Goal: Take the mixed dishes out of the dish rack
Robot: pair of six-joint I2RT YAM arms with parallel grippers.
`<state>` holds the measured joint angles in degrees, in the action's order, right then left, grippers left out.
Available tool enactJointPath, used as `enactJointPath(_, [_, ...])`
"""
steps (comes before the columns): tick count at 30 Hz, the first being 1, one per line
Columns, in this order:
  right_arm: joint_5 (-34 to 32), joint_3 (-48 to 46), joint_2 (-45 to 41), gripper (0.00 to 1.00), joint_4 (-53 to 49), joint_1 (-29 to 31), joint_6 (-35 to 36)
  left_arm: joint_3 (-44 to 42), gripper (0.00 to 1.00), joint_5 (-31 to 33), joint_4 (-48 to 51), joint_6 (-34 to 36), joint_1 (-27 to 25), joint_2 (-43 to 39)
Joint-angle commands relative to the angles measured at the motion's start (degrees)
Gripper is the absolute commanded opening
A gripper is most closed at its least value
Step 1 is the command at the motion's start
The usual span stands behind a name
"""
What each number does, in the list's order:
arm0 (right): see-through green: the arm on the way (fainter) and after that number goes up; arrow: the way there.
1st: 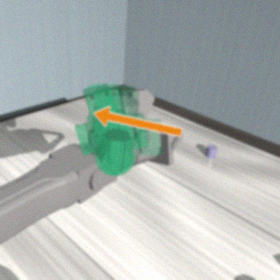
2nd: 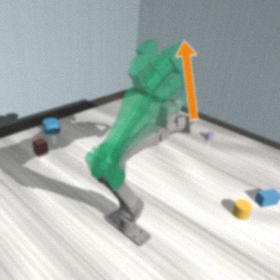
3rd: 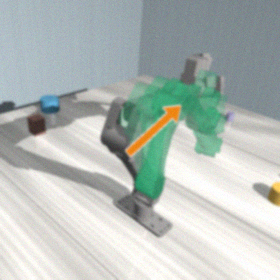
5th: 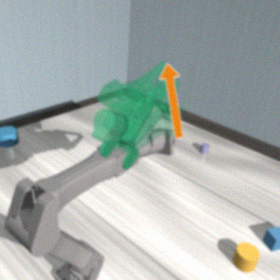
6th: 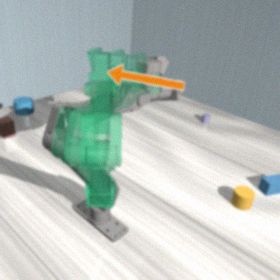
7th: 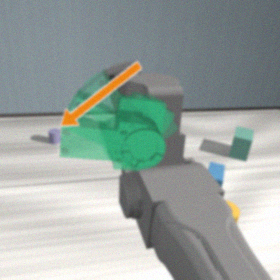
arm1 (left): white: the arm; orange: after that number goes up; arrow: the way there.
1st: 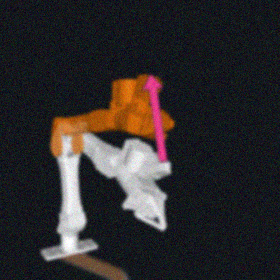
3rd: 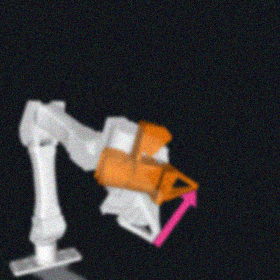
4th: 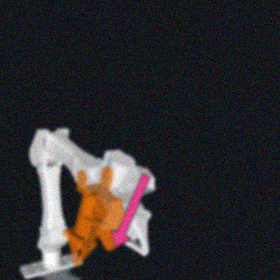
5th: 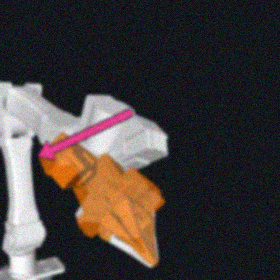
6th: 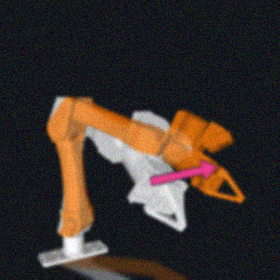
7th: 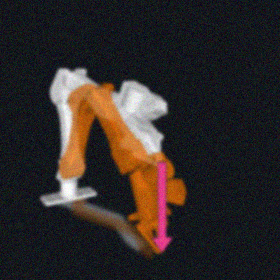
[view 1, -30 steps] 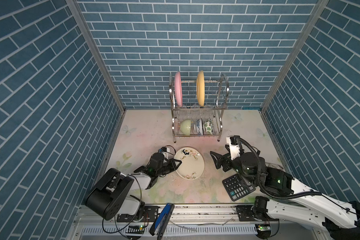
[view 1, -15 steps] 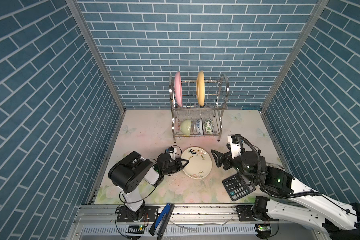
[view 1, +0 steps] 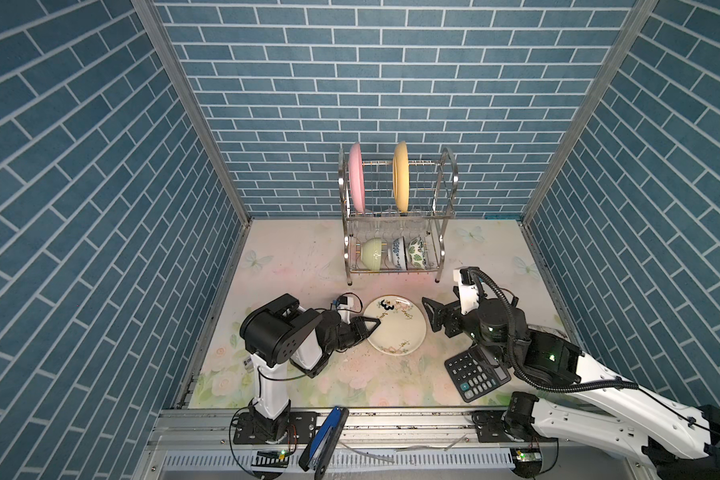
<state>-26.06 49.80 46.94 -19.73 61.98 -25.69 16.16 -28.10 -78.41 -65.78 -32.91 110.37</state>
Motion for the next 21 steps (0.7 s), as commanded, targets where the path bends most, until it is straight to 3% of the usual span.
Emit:
enactJointPath(1, [0.2,0.5,0.6,0.93,-0.3,-0.6,-0.7,-0.4,0.38,2.4,5.5,0.3,-0.8,4.0])
enactJointPath(6, [1.1,1.4,1.3,0.94,-0.9,-1.5,-0.7,-1.2,0.44,4.4,10.0,0.8,-0.8,-0.5])
enactJointPath(14, [1.8,0.4,0.8,0.94,0.1,-2.4,-0.8,1.9,0.62,8.4,37.6,8.7,-0.8,-15.2])
enactJointPath(21, [2.0,-0.4,0.2,0.94,-0.2,-3.4,-0.8,7.3,0.71,7.6,50.6,12.0,-0.8,-17.3])
